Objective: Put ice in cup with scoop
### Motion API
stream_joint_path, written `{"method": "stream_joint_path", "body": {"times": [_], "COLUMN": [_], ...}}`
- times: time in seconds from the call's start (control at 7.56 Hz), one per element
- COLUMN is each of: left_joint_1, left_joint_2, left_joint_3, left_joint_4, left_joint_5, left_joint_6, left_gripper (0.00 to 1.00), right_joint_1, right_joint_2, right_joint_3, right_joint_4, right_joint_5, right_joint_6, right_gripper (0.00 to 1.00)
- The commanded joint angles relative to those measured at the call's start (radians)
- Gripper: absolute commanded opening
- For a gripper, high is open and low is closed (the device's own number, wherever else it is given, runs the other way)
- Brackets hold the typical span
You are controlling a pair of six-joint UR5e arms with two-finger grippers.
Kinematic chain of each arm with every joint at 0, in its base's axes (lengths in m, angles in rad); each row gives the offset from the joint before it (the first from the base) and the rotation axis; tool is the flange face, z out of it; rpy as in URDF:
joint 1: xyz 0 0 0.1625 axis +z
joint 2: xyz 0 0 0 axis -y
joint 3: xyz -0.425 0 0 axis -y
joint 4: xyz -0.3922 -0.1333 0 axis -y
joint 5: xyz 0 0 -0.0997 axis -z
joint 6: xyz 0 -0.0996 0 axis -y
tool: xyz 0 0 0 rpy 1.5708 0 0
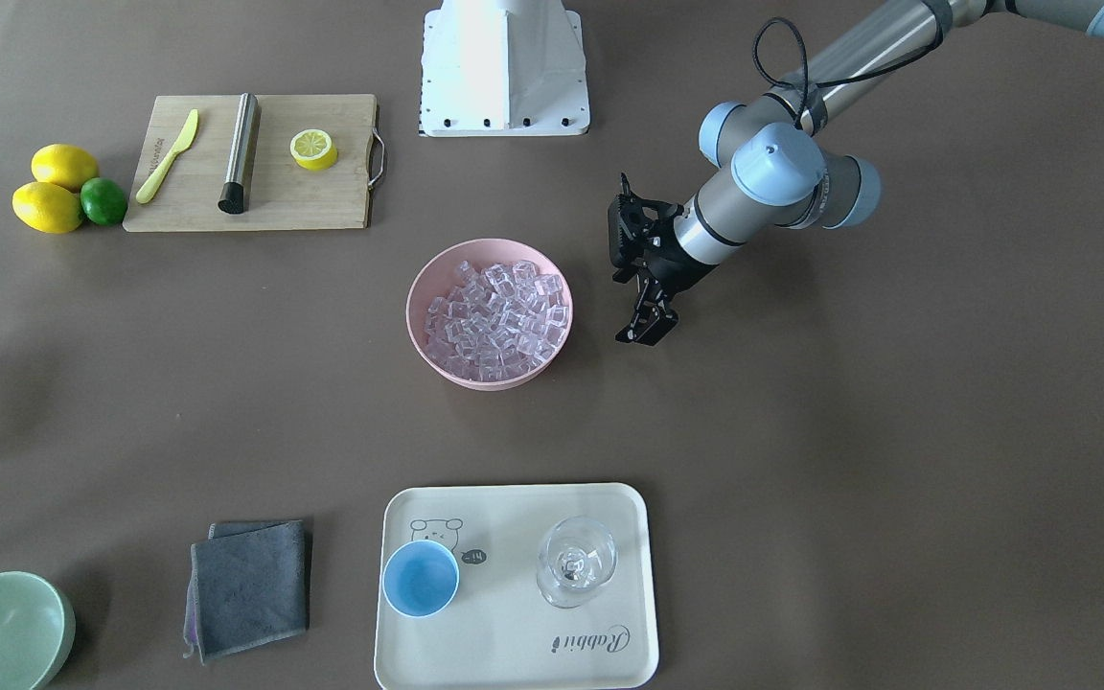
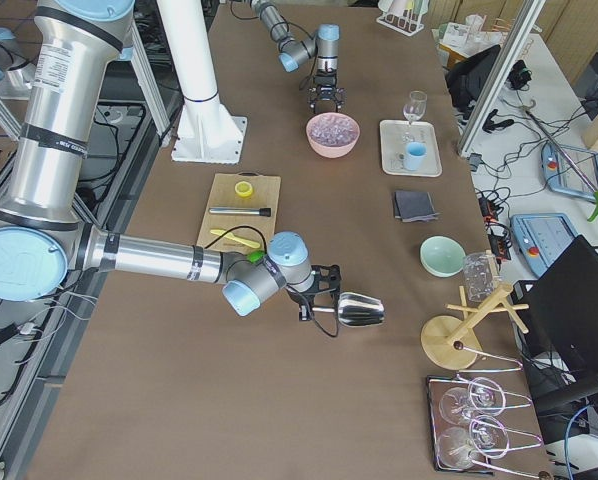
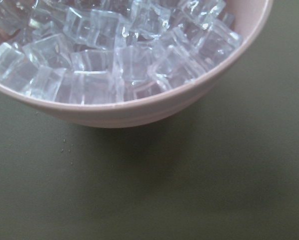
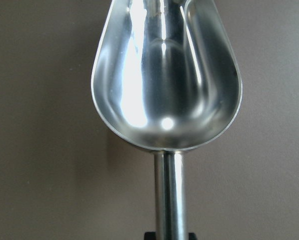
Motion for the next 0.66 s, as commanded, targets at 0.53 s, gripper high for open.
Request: {"method": "stream_joint_path", "body": {"times": [0.53], "left_joint_1": [0.048], "left_joint_2": [-0.055], "left_joint_3": [0.031], "left_joint_4": [-0.051], "left_joint_5": [0.075], "left_joint_6": [-0.182], "left_gripper": [0.98], "right_joint_1": [0.074], "right_joint_2": [0.116], "right_joint_3": [0.186], "right_joint_4": [-0.205], "right_joint_5": [0.215], "right_joint_6": [-0.631], "right_gripper": [0.0]}}
